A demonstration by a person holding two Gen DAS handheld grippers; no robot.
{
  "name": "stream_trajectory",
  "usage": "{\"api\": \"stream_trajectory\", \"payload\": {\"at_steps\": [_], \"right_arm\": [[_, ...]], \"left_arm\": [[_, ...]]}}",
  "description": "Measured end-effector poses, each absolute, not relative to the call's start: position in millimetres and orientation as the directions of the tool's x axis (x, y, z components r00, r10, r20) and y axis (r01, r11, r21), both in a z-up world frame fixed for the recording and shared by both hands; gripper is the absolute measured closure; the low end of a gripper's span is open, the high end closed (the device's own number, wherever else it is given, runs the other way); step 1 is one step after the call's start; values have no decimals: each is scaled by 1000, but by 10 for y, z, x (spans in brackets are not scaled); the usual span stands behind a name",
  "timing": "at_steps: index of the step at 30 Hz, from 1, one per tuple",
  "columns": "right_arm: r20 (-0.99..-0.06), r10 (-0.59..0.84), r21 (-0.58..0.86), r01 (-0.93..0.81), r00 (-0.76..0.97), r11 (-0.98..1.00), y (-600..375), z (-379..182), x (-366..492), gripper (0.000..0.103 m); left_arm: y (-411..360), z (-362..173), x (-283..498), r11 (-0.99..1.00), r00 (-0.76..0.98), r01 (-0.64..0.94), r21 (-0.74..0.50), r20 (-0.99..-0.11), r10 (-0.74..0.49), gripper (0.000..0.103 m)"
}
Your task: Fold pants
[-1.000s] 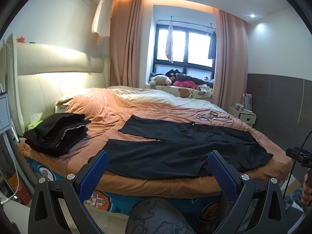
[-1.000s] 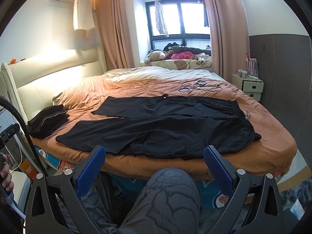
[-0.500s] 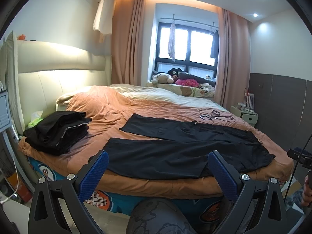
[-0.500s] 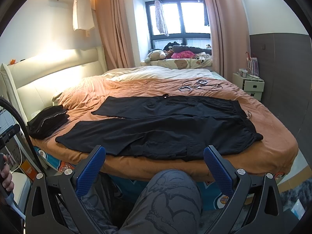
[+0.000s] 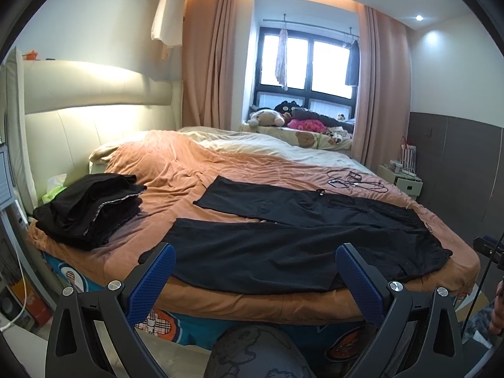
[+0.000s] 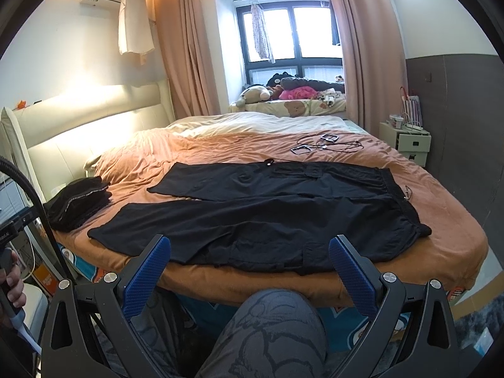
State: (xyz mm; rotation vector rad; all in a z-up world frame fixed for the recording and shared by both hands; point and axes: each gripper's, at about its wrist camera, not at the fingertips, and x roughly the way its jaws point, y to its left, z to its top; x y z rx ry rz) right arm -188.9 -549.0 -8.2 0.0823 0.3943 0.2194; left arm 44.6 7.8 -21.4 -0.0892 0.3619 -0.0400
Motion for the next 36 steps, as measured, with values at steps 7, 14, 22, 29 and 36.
{"api": "stream_trajectory", "payload": {"at_steps": [7,14,22,29,36], "right_arm": [[-377,209,108,-181,902,977,-5477,-100,-1751,2],[-379,223,124,-190,898,974,-5511,-146,-1592,2],[-418,186,134,-142,889,981,-5605,-222,-1380,2],[-480,134,128,-83,867,988,-5602,-269,-1194,2],[-544,108,193,-2,832,981,-5779,-328,-938,2]], "left_arm": [[101,-239,649,995,926,10,-100,-373,-47,0],[196,-346,872,993,909,-46,-107,-418,-3,0],[385,-595,1124,985,877,-92,-149,-480,10,0],[582,-864,1340,974,844,-140,-176,-536,25,0],[860,-1138,1543,952,804,-195,-237,-594,17,2]]}}
